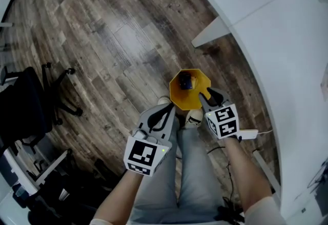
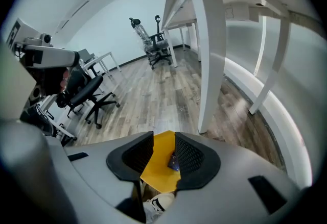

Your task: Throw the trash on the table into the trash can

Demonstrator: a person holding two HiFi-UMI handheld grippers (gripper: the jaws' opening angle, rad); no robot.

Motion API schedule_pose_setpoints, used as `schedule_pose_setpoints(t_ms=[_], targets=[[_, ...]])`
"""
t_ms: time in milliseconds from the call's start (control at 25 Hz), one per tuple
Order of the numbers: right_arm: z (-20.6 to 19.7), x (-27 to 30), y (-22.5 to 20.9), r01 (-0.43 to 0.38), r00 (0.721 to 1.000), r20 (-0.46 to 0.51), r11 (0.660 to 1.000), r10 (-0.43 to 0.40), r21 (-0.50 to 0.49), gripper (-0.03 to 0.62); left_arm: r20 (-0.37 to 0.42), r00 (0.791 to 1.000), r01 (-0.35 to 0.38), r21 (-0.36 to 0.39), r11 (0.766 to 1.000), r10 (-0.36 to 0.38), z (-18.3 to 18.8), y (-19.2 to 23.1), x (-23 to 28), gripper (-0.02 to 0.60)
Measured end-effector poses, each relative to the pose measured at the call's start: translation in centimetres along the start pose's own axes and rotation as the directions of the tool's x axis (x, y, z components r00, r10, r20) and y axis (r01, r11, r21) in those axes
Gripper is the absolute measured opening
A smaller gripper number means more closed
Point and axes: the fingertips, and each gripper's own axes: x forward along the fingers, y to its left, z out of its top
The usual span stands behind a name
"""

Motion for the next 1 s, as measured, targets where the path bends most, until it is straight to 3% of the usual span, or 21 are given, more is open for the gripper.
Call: schedule_pose_setpoints(t_ms=[280,560,760,1000], targets=[[7.4,-10.9,5.2,-0.093,0.991,0.092,0.995,0.095,-0.03,0.131,0.038,0.999,0.01,0.069,0.998,-0.013,7.6,-4.4,-5.4,0.0],[16.4,-22.9,8.2,-0.1,0.96,0.262,0.995,0.103,-0.022,0.053,0.097,0.995,0.001,0.082,0.997,-0.009,14.7,-8.2,-12.3,0.0],[19.7,-32.0,9.8,-0.101,0.934,0.344,0.995,0.095,-0.001,0.038,0.105,0.994,0.014,0.108,0.994,-0.025,18.0,-12.3,-15.9,0.0],[21.4,-38.1,10.8,-0.084,0.906,0.417,0.996,0.072,0.012,0.035,0.133,0.99,0.036,0.095,0.995,-0.048,20.9,-14.9,-18.6,0.0]])
